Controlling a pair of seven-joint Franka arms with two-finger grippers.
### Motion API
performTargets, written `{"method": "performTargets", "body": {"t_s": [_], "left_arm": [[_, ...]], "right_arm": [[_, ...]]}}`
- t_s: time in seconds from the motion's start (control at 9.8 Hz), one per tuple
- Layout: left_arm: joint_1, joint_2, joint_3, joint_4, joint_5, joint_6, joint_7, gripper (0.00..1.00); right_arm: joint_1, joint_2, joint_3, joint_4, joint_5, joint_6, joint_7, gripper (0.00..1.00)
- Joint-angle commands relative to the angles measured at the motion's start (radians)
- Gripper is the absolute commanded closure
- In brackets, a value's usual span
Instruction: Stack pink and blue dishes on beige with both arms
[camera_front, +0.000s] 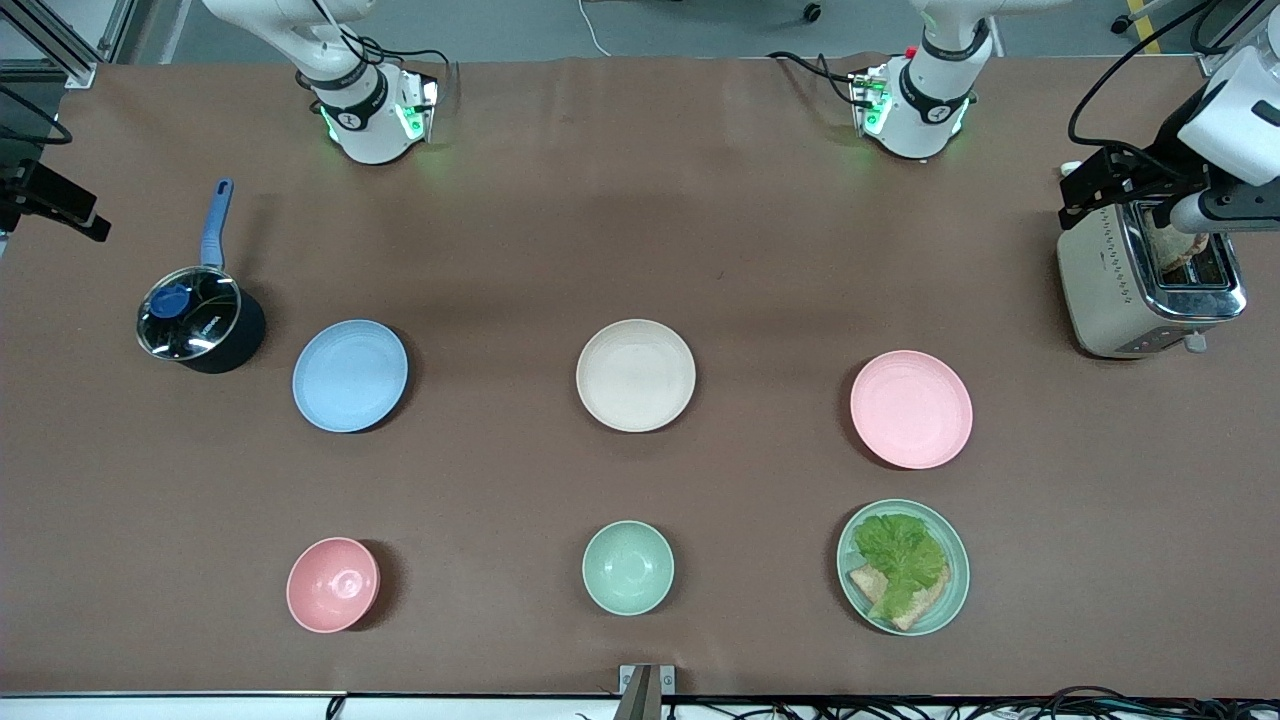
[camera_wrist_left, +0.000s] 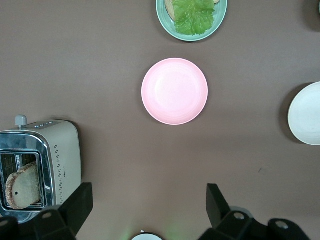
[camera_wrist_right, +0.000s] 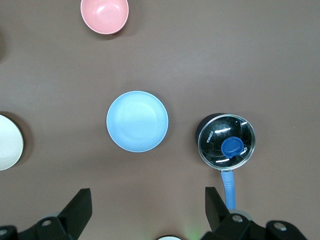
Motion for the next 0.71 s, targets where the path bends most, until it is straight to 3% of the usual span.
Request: {"method": "performTargets", "body": {"t_s": [0.0,0.31,0.51,0.61], "left_arm": [[-0.005,0.027,-0.005,0.006,0.022,0.0,0.002,0.0],[0.006,0.131,0.003,0.08,0.023,0.0,0.013,0.0],[0.025,0.211,0.005,0.053,0.025,0.09,0.013,0.0],[0.054,0.234,0.002,-0.008,0.023,0.167,0.016,0.0]], "right_arm": [[-0.01,0.011,0.0,0.022,-0.015,-0.012,-0.013,0.0],[-0.007,0.011,0.0,0.016,-0.012,-0.016,-0.013,0.0],[-0.01,0.011,-0.002,-0.017,-0.012,-0.013,-0.022,0.0],[-0.021,0.011,-0.003,-0.036,-0.012,-0.007,-0.027,0.0]]}}
